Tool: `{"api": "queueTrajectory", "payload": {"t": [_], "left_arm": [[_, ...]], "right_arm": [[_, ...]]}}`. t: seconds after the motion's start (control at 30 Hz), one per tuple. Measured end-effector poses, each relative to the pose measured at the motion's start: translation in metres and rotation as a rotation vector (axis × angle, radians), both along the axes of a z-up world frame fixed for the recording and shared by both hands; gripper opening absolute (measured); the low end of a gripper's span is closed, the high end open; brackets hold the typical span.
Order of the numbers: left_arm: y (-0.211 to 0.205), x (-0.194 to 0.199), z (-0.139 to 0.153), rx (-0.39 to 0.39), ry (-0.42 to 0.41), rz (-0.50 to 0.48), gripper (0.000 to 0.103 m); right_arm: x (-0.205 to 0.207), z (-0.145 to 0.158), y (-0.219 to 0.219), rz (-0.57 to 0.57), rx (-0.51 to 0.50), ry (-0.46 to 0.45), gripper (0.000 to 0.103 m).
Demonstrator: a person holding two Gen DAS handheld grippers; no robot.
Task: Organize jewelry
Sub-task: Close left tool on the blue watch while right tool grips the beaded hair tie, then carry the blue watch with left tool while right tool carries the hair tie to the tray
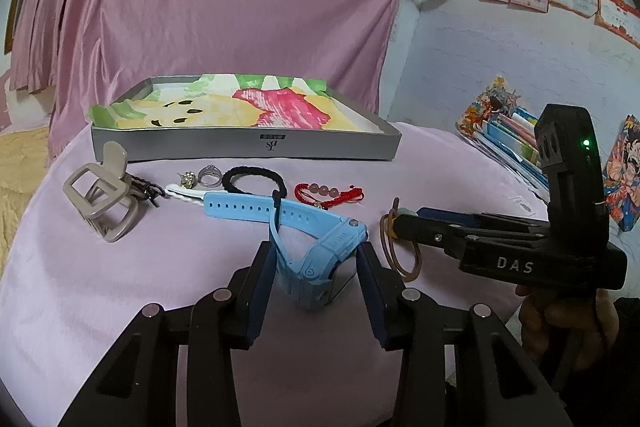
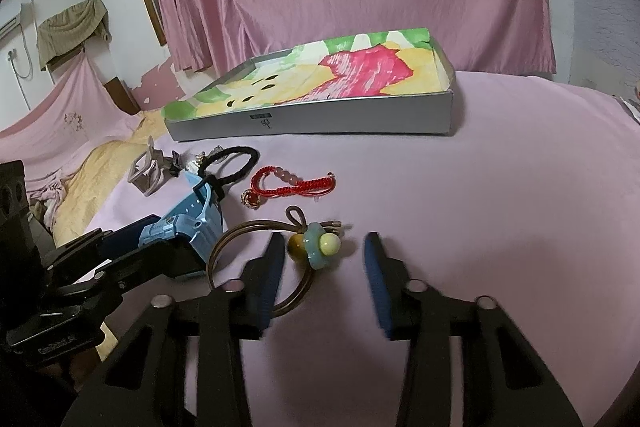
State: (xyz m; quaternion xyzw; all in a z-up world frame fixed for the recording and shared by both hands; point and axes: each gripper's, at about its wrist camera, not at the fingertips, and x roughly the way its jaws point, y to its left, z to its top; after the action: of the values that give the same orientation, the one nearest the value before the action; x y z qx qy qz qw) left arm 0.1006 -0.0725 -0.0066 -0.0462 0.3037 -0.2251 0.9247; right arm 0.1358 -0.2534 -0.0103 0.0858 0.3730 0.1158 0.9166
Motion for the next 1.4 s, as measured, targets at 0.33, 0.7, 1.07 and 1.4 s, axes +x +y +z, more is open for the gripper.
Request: {"api": "queueTrajectory", "payload": {"t": [0.33, 0.7, 1.07, 1.4], "left_arm": [[-0.003, 0.006, 0.000, -0.005, 0.012, -0.024, 0.034], [-0.007, 0.011, -0.001, -0.002, 0.026, -0.052, 0.030], [-0.022, -0.005, 0.005, 0.037, -0.026, -0.082, 0.023], [-0.015, -0.011, 0.025, 0.017, -0.120, -0.023, 0.022]], "right_arm": [[0.003, -0.001, 0.002, 0.005, 0.002, -0.004, 0.033], [0.003, -0.003, -0.005, -0.002, 0.040, -0.013, 0.024], [-0.011, -0.004, -0.017, -0.019, 0.135, -0.053, 0.024], [-0.019, 0.012, -0.034, -0.069, 0.156, -0.134, 0.024]]}}
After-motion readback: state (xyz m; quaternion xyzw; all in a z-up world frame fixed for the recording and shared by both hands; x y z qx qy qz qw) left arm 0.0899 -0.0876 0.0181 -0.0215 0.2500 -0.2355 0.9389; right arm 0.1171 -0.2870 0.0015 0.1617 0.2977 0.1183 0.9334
